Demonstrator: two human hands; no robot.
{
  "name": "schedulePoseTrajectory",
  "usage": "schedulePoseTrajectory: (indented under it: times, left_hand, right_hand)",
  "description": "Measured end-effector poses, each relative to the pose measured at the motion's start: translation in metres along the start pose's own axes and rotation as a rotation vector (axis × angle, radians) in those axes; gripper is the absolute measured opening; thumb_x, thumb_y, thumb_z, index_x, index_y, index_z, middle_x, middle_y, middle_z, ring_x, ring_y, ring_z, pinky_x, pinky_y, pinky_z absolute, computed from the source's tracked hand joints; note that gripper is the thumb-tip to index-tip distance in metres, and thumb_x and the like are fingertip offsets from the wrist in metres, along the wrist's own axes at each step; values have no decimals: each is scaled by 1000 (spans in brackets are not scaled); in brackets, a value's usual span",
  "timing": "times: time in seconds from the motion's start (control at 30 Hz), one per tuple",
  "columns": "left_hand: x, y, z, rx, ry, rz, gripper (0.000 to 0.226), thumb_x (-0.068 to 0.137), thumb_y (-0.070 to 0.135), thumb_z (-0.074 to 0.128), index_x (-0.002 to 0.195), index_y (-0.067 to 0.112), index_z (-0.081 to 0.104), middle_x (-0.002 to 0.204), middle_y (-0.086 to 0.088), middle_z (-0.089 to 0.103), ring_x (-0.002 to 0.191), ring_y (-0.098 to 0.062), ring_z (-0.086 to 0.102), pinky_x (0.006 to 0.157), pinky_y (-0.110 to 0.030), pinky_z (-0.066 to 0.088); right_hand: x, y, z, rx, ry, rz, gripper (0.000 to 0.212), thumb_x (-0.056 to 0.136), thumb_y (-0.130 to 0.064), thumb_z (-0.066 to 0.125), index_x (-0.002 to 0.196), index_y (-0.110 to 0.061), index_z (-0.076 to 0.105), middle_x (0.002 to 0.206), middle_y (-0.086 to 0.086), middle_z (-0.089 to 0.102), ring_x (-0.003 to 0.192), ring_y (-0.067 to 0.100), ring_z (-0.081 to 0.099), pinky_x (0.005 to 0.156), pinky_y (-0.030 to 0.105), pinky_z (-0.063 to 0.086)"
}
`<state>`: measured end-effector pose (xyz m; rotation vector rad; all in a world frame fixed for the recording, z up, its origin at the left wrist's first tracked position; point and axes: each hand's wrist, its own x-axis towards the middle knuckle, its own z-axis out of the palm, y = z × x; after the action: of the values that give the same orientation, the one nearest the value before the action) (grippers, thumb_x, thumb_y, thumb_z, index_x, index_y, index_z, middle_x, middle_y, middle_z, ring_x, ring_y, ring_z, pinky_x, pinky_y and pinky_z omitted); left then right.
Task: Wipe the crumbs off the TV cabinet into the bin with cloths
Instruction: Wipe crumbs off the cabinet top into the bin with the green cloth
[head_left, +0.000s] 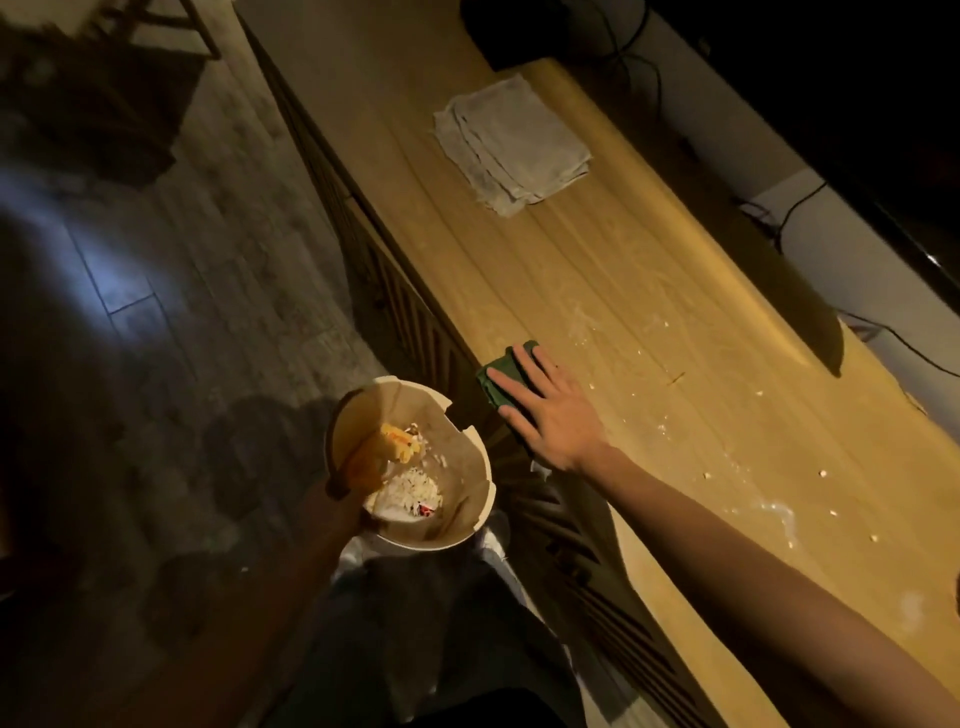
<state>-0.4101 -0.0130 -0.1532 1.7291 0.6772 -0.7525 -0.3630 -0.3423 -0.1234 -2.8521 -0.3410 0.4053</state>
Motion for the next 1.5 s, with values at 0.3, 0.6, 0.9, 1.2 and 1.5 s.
schedulePoseTrajectory:
  times: [0.3, 0.6, 0.9, 1.2, 1.5]
  left_hand:
    - [-13, -16, 19, -11, 249, -11, 10, 85, 44, 76, 82, 38, 69, 71, 12, 73, 66, -11, 73, 51, -23, 56]
    - [-18, -14, 39, 62, 264, -13, 38, 87, 37, 77, 116, 13, 70, 101, -13, 73, 94, -33, 71, 84, -49, 60]
    - [-20, -16, 38, 10, 185, -39, 40, 93, 26, 72, 126, 4, 64, 110, -23, 72, 93, -38, 71, 85, -58, 59]
    - [-30, -8, 37, 7, 148, 19, 42, 95, 20, 68, 131, -1, 59, 119, -27, 67, 108, -44, 66, 91, -54, 56]
    - [-25, -8, 47, 215, 380, 183, 33, 92, 36, 72, 65, 30, 52, 64, 9, 52, 70, -30, 61, 62, -29, 38]
  right_hand:
    - [-1, 1, 25, -15, 140, 53, 52, 108, -57, 32, 158, -51, 21, 173, 11, 1, 158, 38, -3, 126, 47, 1]
    - [-7, -12, 34, 40, 251, 51, 56, 108, -42, 45, 161, -39, 26, 171, 8, 16, 159, 28, 14, 127, 42, 24]
    - [-21, -23, 23, 222, 170, -92, 58, 102, -33, 42, 159, -42, 30, 172, 1, 13, 158, 23, 11, 126, 39, 16]
    - [-53, -9, -4, 452, 326, 9, 55, 103, -27, 62, 154, -34, 44, 169, -3, 25, 158, 18, 18, 123, 42, 30]
    - [-48, 94, -47, 326, 367, 152, 84, 90, -2, 72, 159, -30, 34, 170, 3, 18, 156, 30, 20, 121, 57, 32]
